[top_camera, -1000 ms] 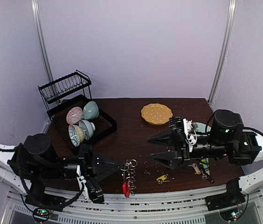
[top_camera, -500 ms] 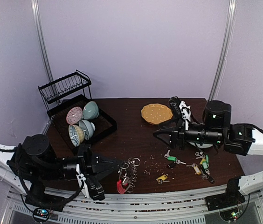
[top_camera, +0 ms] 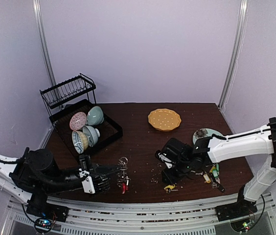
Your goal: Put the keys on the keyring
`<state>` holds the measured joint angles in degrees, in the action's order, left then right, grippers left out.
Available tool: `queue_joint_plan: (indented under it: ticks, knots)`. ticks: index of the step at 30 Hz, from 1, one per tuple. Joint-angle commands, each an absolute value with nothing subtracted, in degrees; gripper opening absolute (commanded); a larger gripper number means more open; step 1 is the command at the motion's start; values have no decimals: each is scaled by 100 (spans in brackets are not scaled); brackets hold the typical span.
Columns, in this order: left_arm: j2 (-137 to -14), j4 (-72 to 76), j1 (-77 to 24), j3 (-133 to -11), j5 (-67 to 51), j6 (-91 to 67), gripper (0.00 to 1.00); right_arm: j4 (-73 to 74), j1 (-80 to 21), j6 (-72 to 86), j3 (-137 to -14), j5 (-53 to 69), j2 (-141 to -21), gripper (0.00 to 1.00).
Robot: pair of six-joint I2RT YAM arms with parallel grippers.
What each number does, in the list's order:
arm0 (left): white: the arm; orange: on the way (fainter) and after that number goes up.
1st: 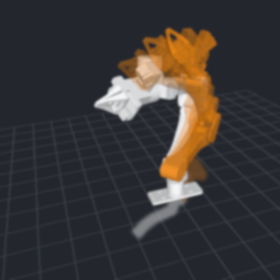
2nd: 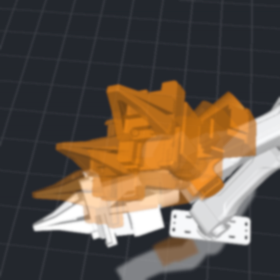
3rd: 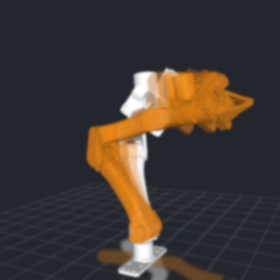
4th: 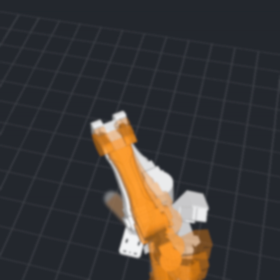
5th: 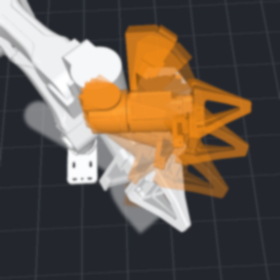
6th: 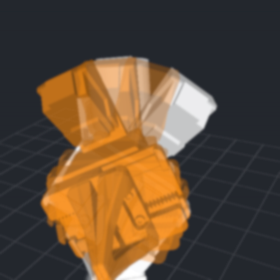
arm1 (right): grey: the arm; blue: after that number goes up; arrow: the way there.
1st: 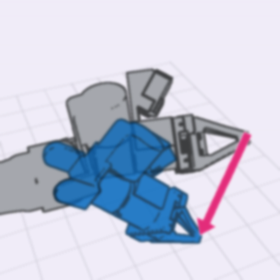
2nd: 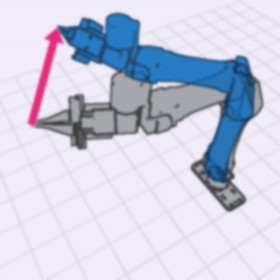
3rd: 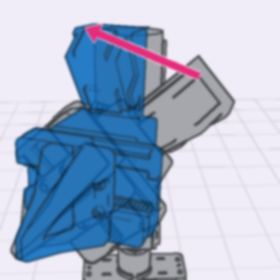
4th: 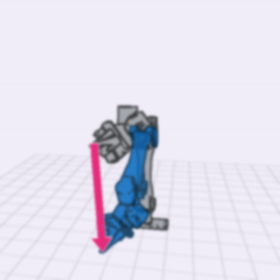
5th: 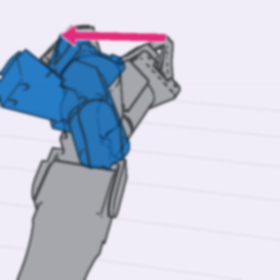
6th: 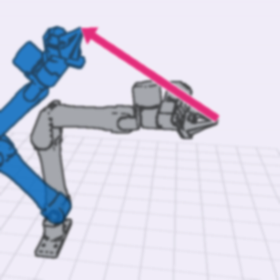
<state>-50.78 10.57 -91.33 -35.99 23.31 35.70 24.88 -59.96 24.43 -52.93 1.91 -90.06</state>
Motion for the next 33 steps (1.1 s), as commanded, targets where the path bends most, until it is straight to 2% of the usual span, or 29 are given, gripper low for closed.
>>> queue_joint_plan:
  ticks: [1, 4, 7, 12, 20, 25, 33]
  knots:
    - [-4913, 1804, -9114, -3482, 2172, 3280, 0, 2422, -6302, 2818, -5273, 626, -9048, 39]
    - [-4972, 1865, -9114, -3421, 2147, 3354, 0, 2253, -6297, 3216, -5008, 407, -8906, 40]
    - [-5047, 1867, -9114, -3435, 2006, 3362, 0, 2389, -6296, 3333, -4984, 97, -8874, 45]
    - [-5059, 1876, -9114, -3458, 2084, 3462, 0, 2279, -6367, 3448, -4913, 368, -8914, 42]
    - [-5058, 1820, -9114, -3489, 2071, 3480, 0, 2309, -6396, 3412, -4906, 148, -9107, 30]
    - [-5068, 1852, -9114, -3480, 2071, 3484, 0, 2217, -6394, 3369, -4925, 218, -9182, 14]
    - [-5072, 1759, -9114, -3524, 2106, 3583, 0, 2296, -6398, 3354, -4950, 235, -9182, 6]
